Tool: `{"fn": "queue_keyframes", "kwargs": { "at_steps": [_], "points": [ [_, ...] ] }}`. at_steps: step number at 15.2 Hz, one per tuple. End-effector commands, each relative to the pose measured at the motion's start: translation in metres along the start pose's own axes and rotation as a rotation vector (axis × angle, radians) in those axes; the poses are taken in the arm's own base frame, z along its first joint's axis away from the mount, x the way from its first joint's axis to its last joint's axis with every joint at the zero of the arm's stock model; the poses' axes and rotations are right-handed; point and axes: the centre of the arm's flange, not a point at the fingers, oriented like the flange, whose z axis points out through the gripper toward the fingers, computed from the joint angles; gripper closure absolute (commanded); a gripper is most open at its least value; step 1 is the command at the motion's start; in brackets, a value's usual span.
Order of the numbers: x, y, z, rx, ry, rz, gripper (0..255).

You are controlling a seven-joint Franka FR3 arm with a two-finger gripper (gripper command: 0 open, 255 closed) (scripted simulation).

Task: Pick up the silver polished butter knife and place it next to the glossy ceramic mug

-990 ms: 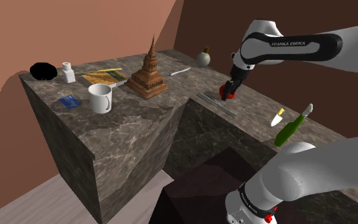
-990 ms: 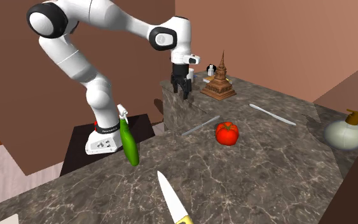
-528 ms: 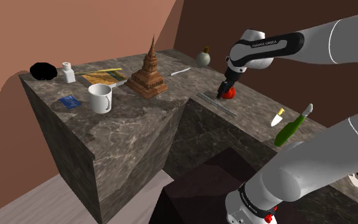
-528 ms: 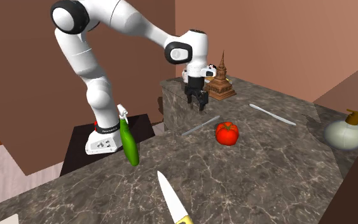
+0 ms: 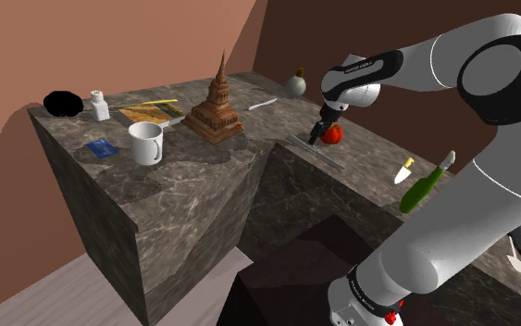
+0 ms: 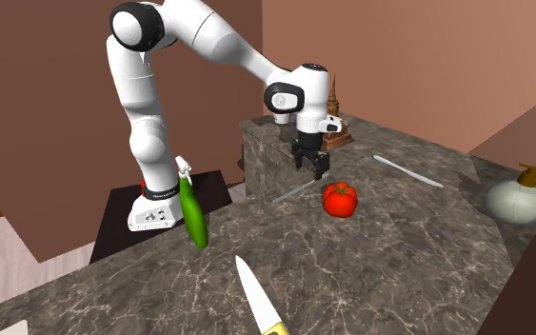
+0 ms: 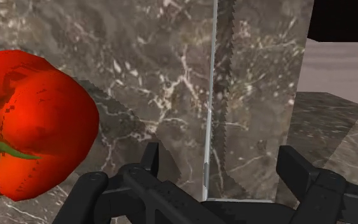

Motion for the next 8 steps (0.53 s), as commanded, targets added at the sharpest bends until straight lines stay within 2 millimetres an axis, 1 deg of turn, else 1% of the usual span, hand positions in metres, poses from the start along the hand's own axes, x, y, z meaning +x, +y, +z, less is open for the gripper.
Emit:
{"fn": "queue_keyframes", "kwargs": {
  "at_steps": [1, 3, 4, 8],
  "points": [
    [0.001, 0.002, 0.011, 0.000, 0.001, -0.001, 0],
    [0.001, 0.002, 0.022, 0.000, 0.001, -0.001, 0],
    [0.001, 0.002, 0.030, 0.000, 0.001, -0.001, 0],
    [0.001, 0.002, 0.030, 0.000, 0.001, -0.001, 0]
  ]
}}
